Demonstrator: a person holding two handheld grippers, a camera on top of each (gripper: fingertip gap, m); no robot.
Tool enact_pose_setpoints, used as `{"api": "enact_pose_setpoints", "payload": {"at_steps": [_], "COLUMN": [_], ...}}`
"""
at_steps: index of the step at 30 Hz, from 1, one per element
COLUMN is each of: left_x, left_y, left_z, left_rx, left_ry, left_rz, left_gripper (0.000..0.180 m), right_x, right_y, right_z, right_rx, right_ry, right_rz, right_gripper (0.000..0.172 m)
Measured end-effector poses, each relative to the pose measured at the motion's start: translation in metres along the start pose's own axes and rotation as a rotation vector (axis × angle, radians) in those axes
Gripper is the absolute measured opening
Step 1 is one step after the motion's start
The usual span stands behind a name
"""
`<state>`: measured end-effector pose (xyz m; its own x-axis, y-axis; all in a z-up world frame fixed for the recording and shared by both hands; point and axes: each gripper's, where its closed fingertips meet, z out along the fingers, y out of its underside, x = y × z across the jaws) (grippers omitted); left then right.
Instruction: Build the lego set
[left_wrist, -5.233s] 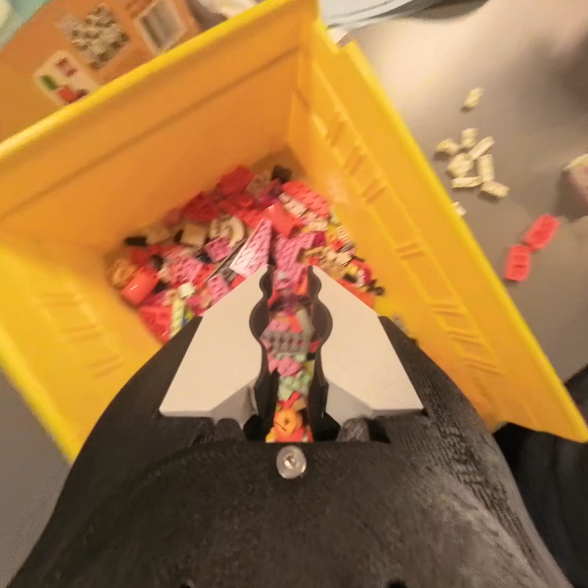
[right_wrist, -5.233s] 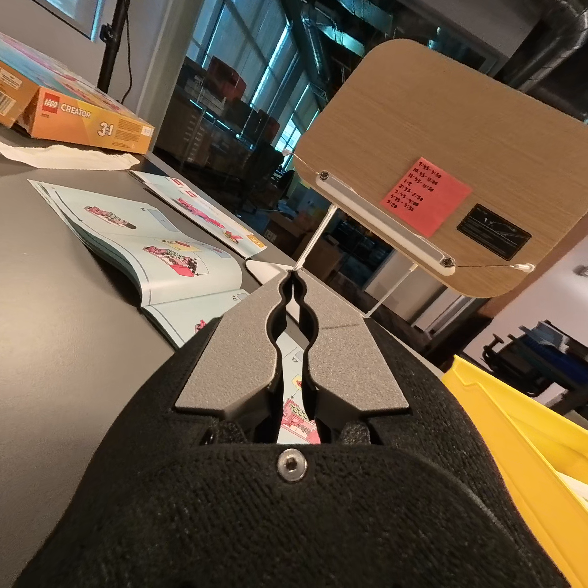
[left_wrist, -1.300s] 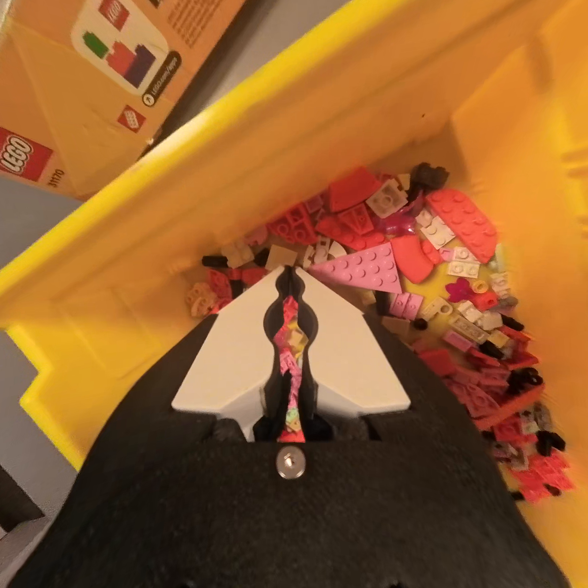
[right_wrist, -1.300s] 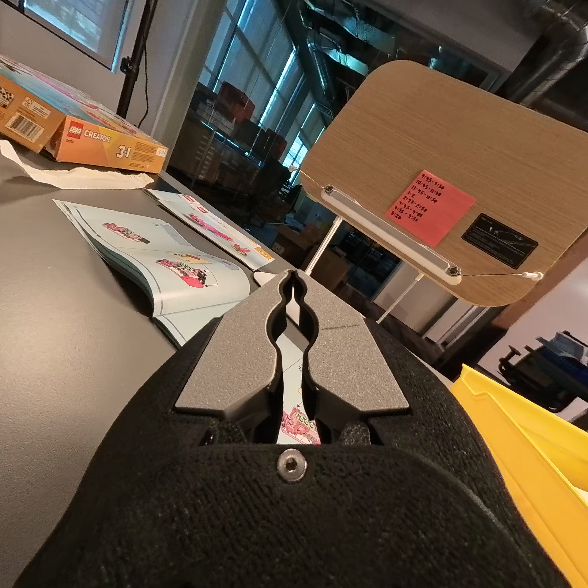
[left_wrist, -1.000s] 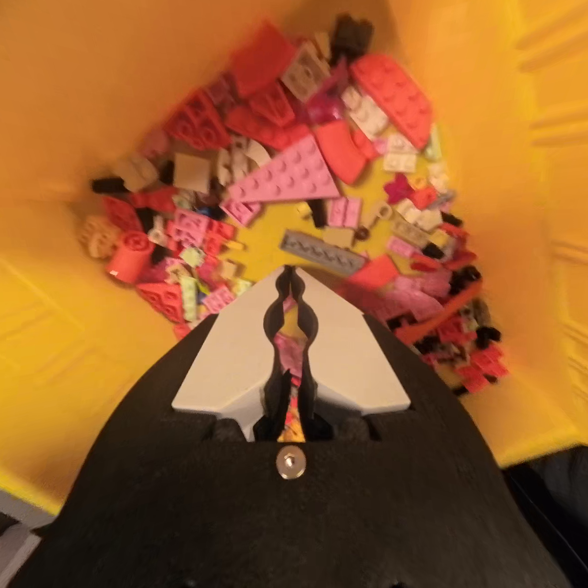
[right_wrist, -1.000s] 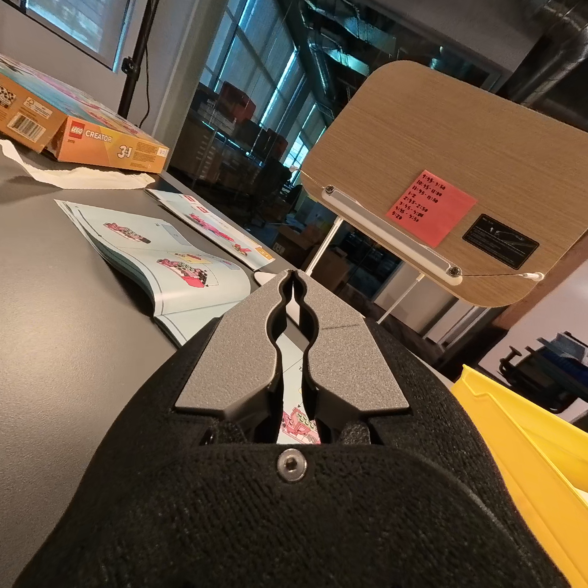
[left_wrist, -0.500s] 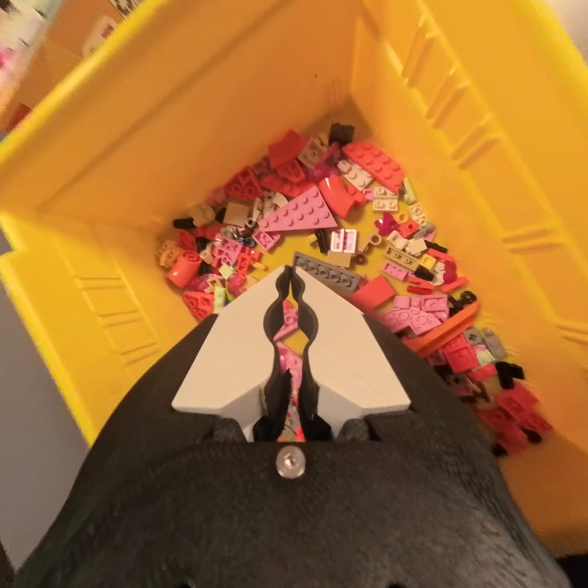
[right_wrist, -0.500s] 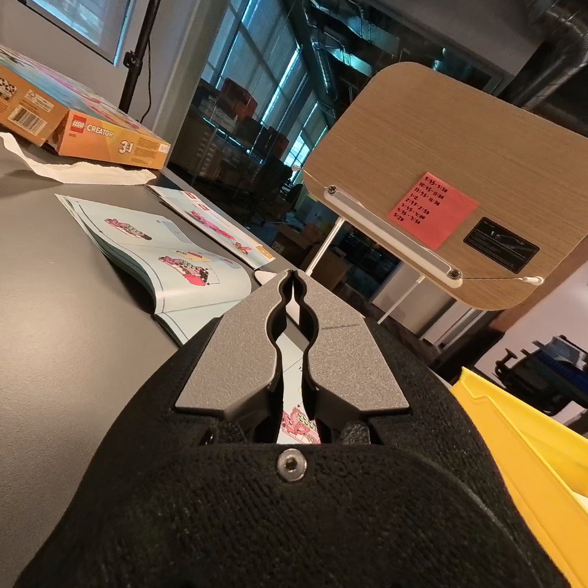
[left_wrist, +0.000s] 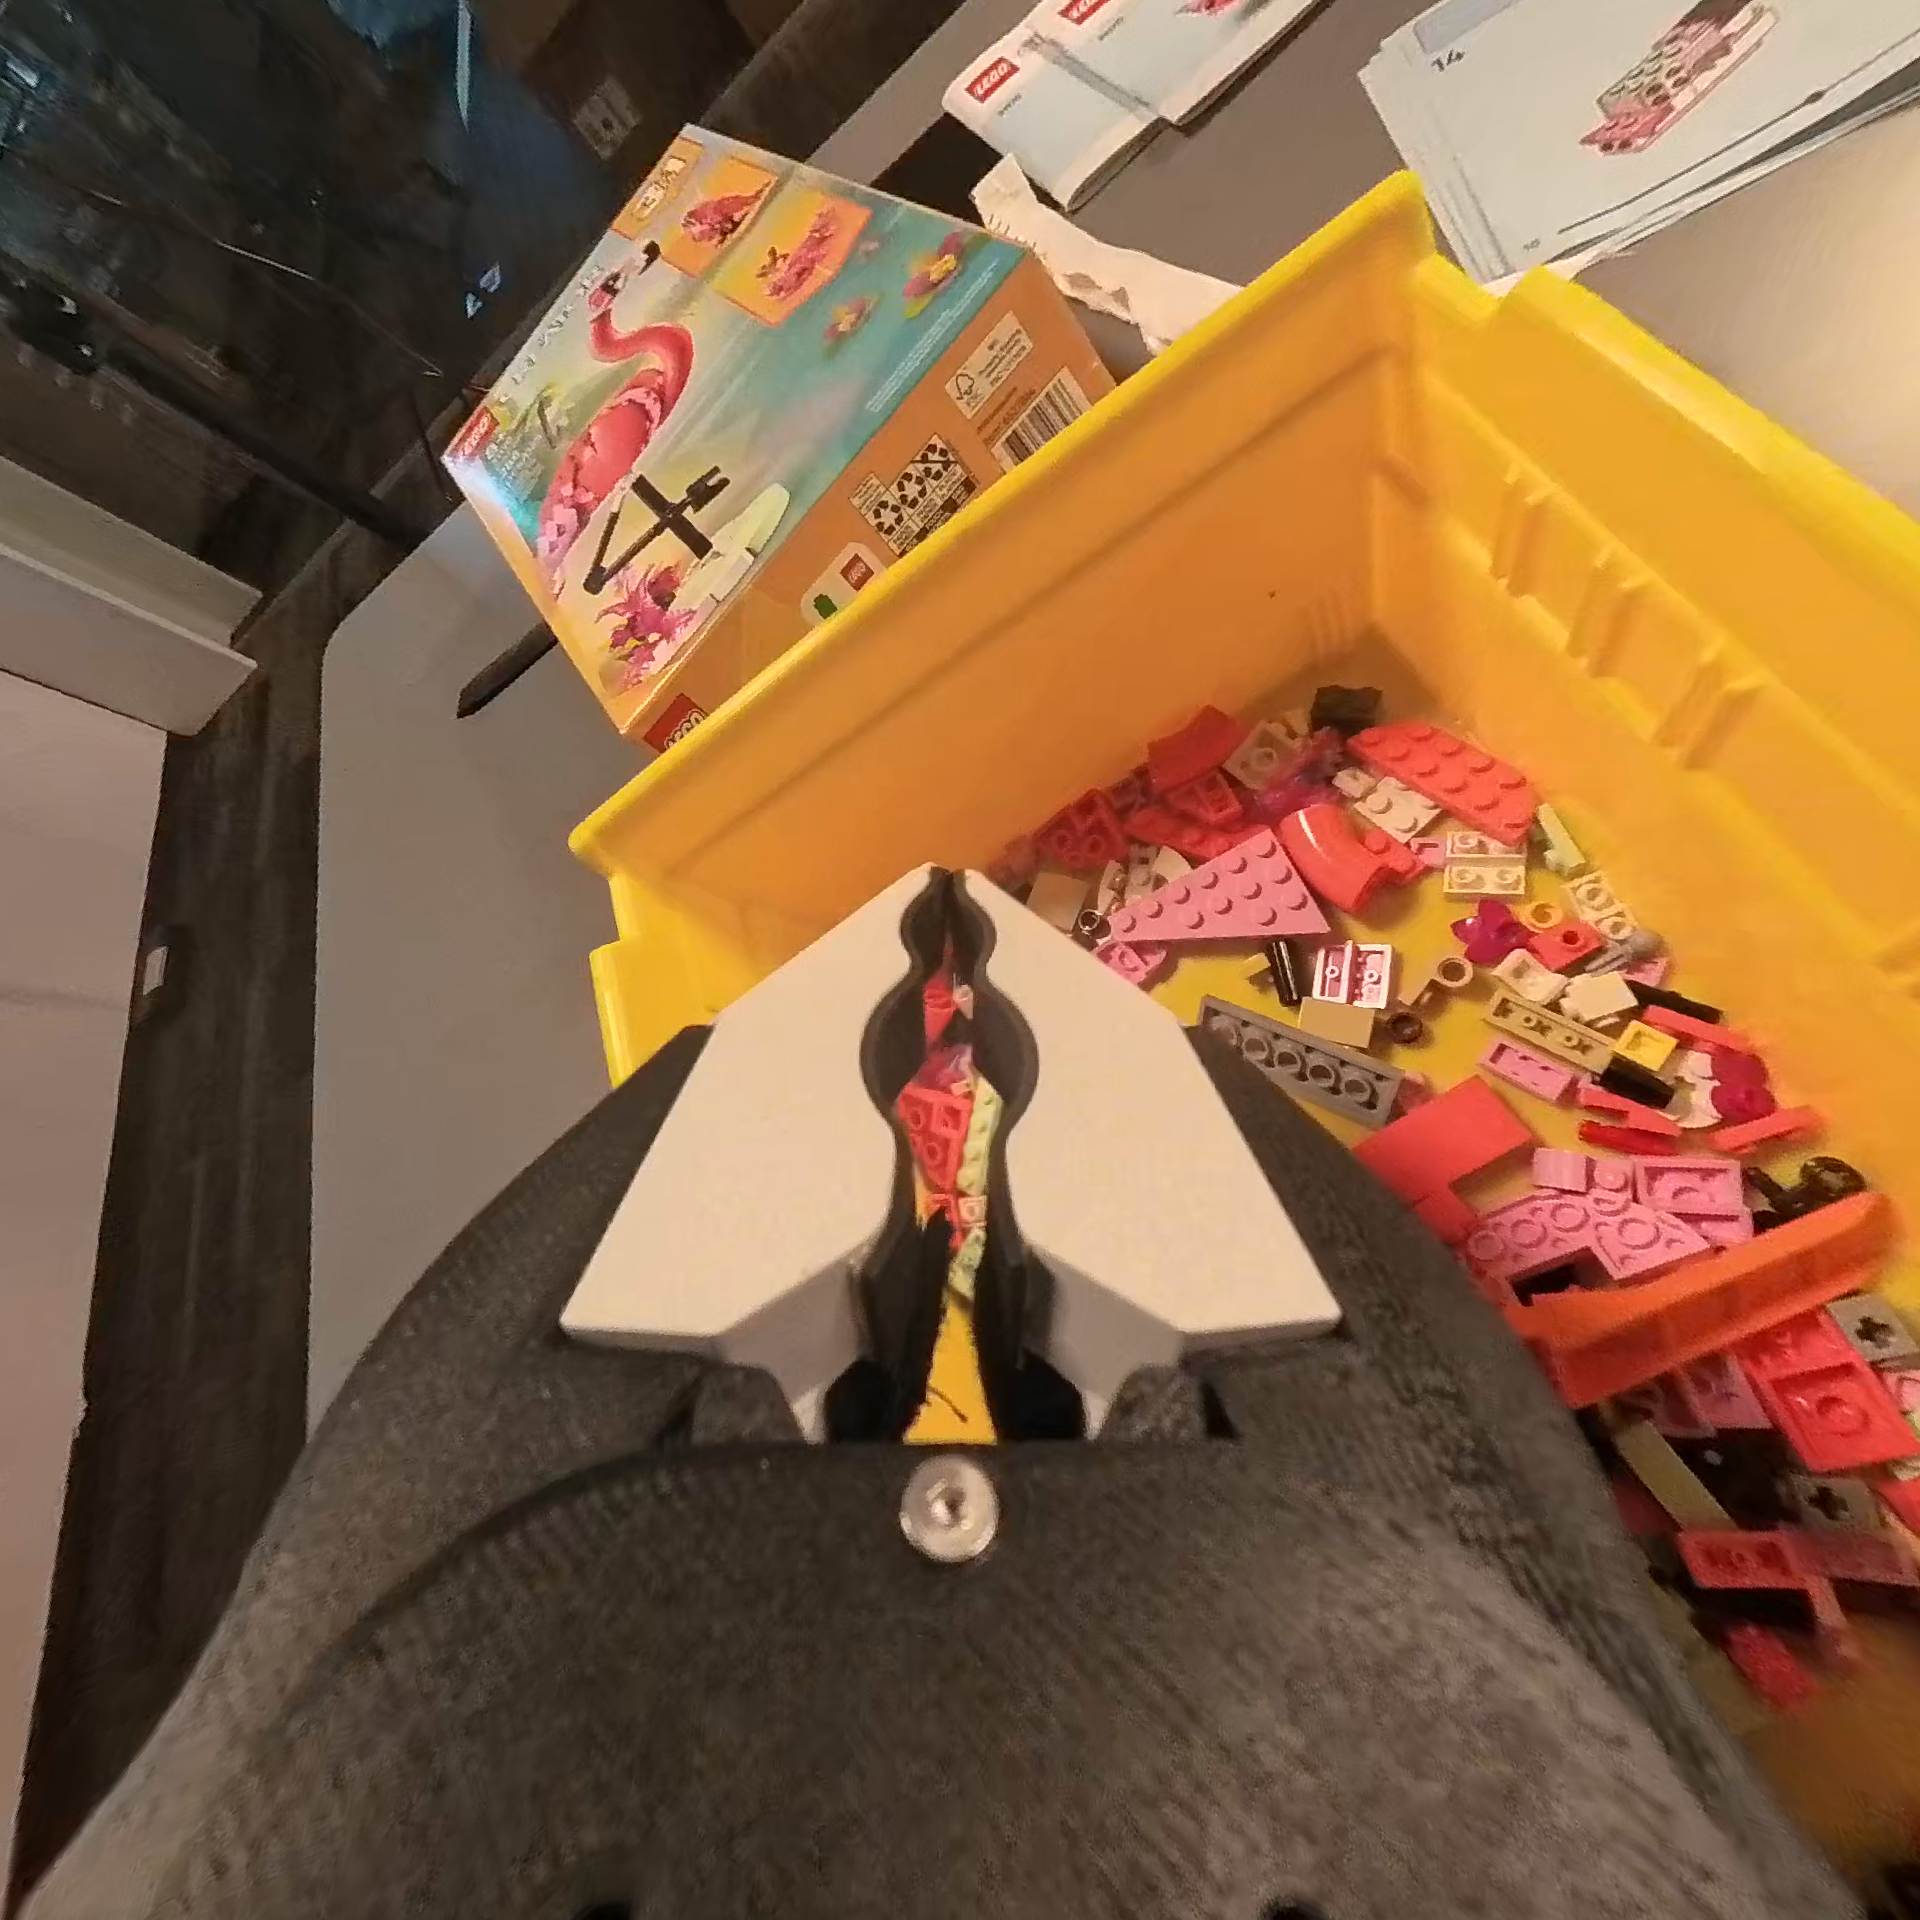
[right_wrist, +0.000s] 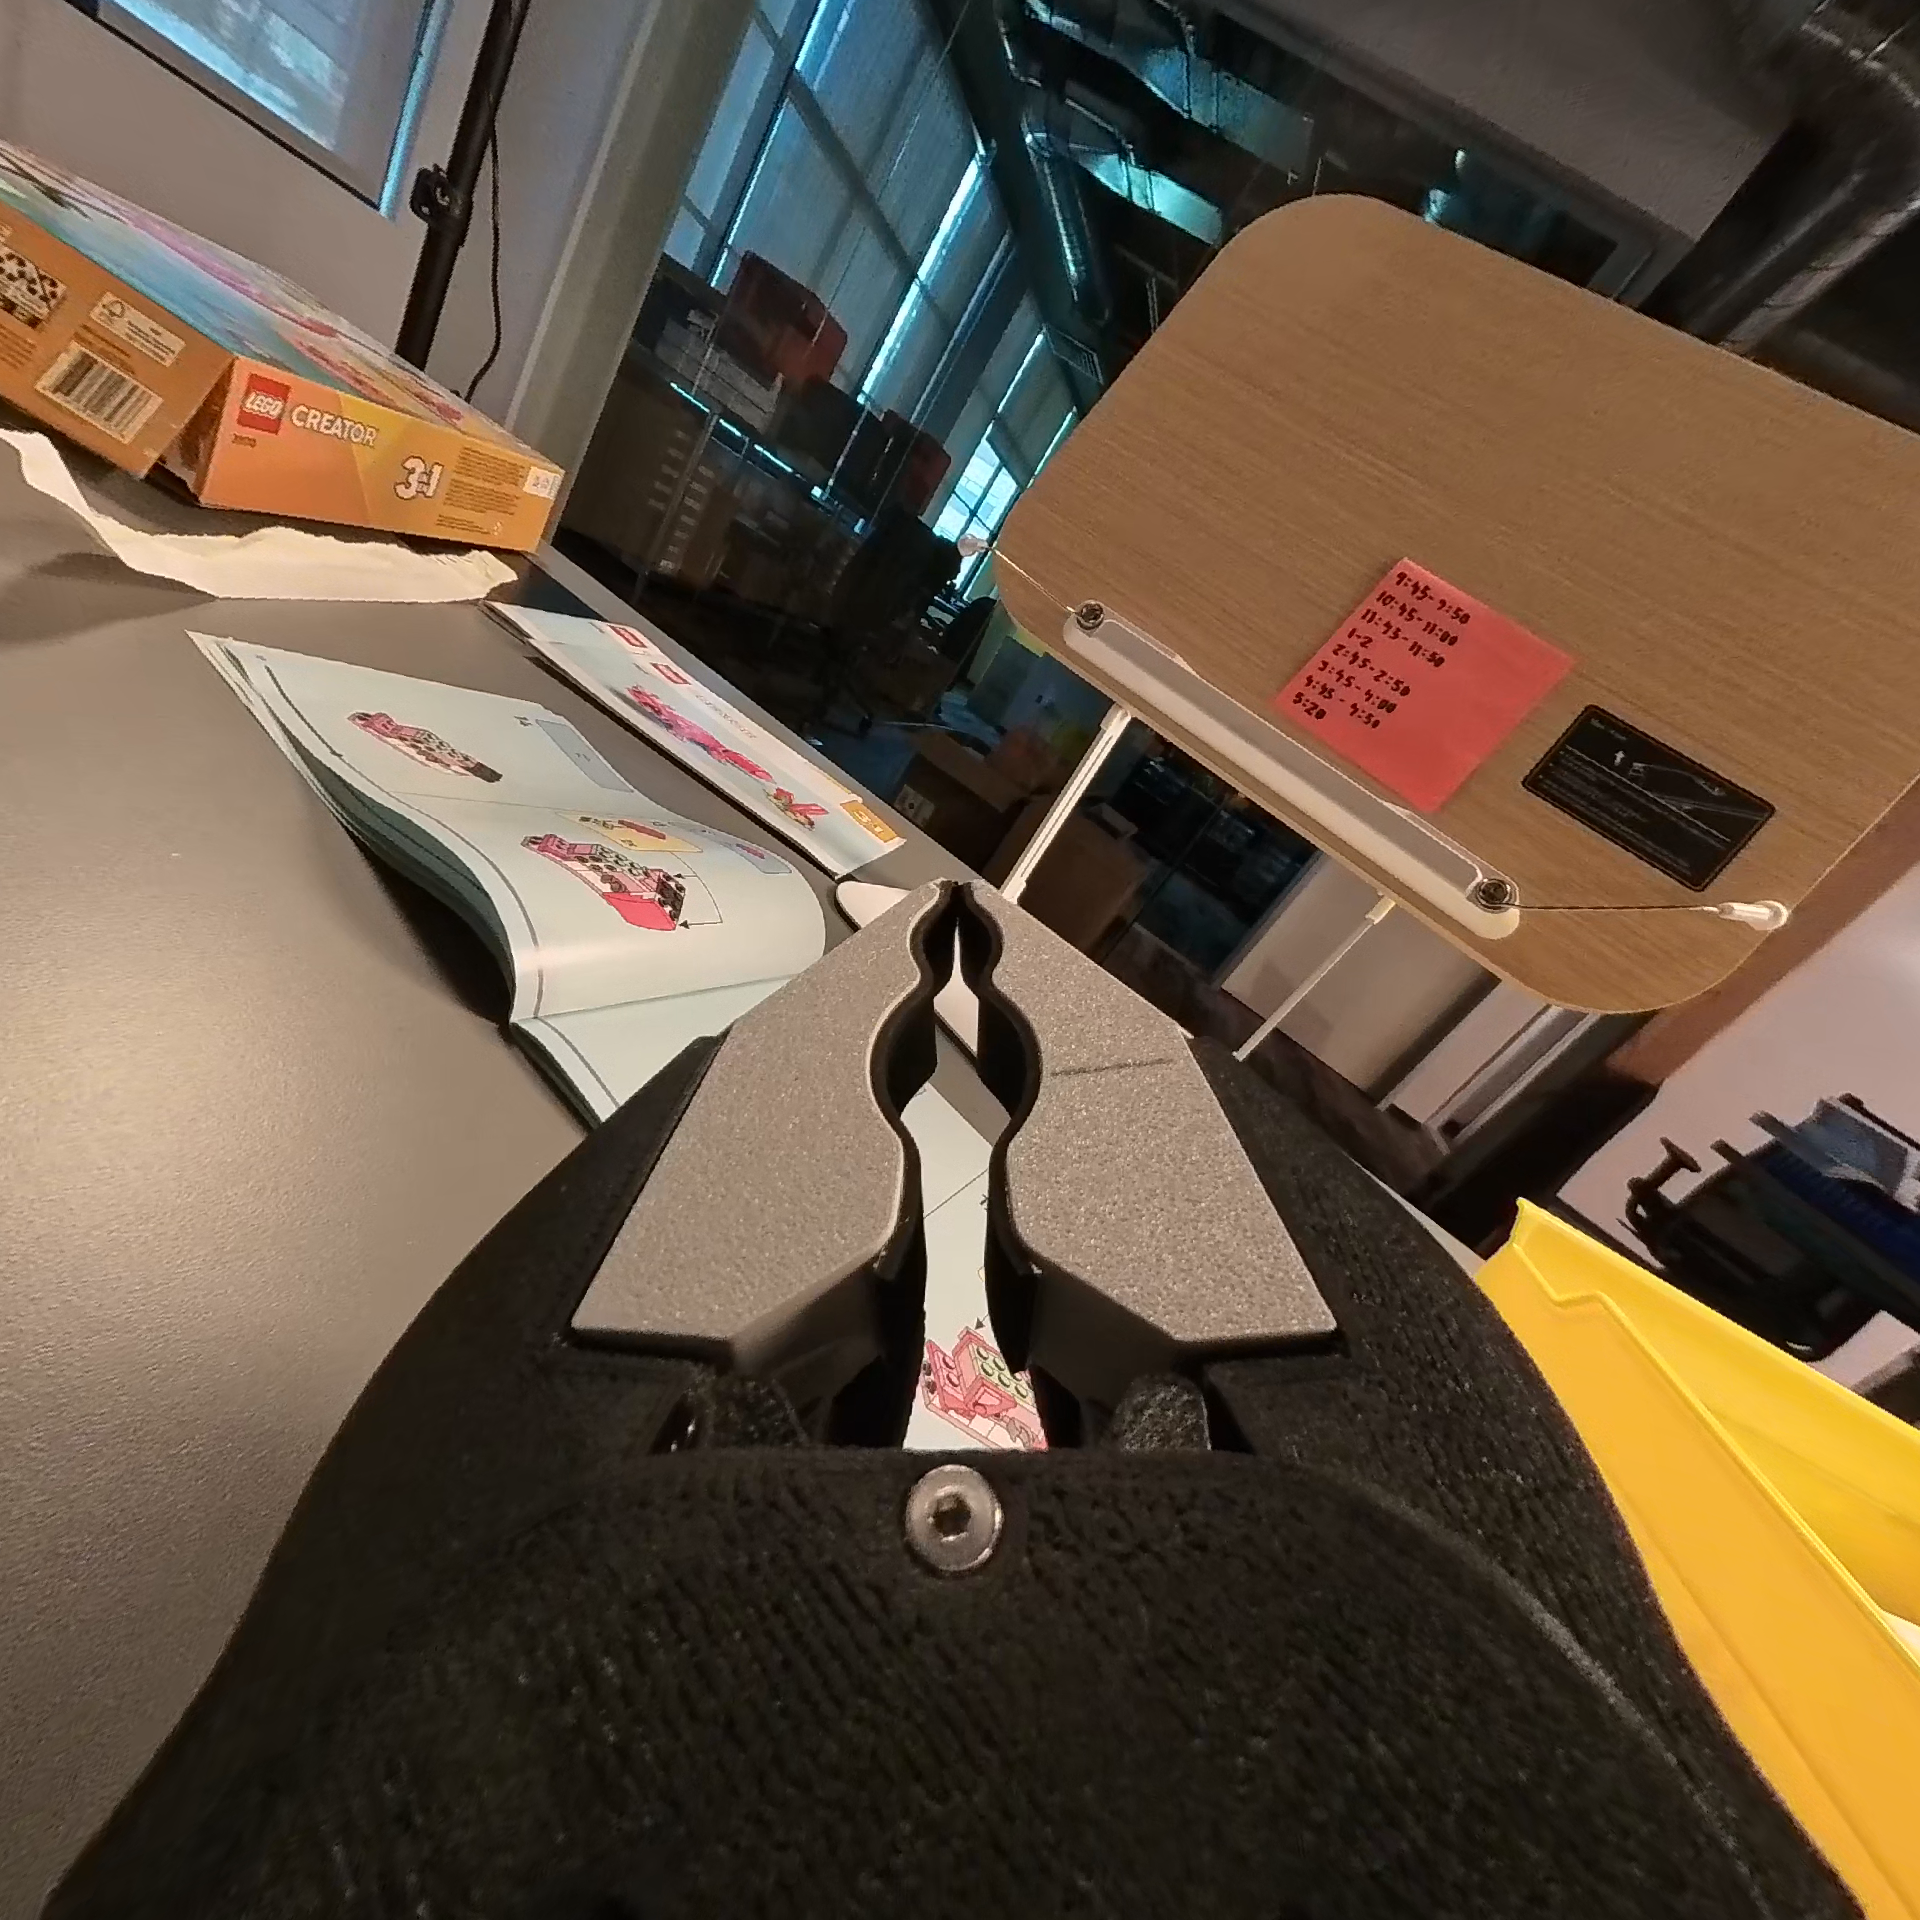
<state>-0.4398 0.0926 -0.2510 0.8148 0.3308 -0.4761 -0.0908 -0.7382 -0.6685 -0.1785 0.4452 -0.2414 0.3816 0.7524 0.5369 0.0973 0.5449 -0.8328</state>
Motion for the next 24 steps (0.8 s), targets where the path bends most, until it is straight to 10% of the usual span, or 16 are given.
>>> {"api": "enact_pose_setpoints", "payload": {"at_steps": [14, 24], "left_x": [-0.029, -0.011], "left_y": [-0.032, 0.011], "left_z": [-0.019, 0.016], "left_rx": [0.189, -0.318], "left_ry": [0.016, 0.296], "left_rz": [-0.172, -0.214], "left_gripper": [0.000, 0.007], "right_x": [0.000, 0.001], "right_y": [0.001, 0.003], "right_z": [0.000, 0.001], "right_rx": [0.000, -0.010], "right_ry": [-0.005, 0.000], "right_rz": [0.005, 0.007], "right_gripper": [0.000, 0.000]}}
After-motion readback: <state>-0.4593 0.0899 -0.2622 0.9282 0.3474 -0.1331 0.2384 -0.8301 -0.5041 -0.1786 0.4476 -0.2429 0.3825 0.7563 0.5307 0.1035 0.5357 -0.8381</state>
